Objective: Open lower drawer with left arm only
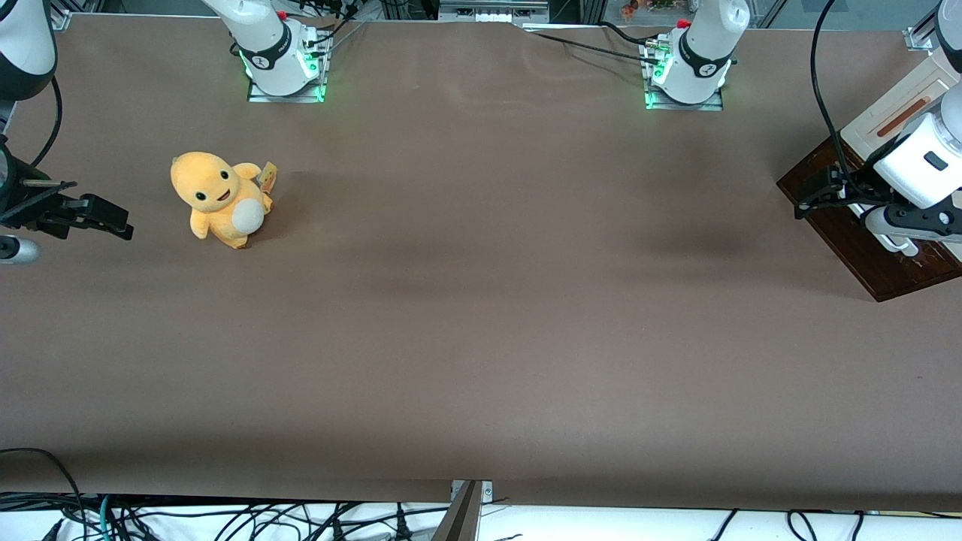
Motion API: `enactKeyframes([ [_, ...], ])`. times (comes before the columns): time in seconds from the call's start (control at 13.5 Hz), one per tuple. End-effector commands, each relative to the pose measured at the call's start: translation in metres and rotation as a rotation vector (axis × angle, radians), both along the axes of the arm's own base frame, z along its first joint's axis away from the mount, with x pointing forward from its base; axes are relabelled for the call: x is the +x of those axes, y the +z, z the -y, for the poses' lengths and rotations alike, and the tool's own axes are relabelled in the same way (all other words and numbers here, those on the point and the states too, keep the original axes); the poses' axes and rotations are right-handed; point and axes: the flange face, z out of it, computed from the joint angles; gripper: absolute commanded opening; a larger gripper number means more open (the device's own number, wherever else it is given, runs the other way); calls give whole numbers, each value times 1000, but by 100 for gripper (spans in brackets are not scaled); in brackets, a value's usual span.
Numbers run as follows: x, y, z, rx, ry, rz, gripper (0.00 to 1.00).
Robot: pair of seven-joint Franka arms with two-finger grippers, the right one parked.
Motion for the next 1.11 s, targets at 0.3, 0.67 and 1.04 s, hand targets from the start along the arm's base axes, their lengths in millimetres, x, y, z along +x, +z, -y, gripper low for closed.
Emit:
enactKeyframes([
  [0.3,3,3,3,13,-28,9,100],
  [0.67,5,1,5,14,-31,15,100],
  [1.04,5,1,5,14,-31,15,100],
])
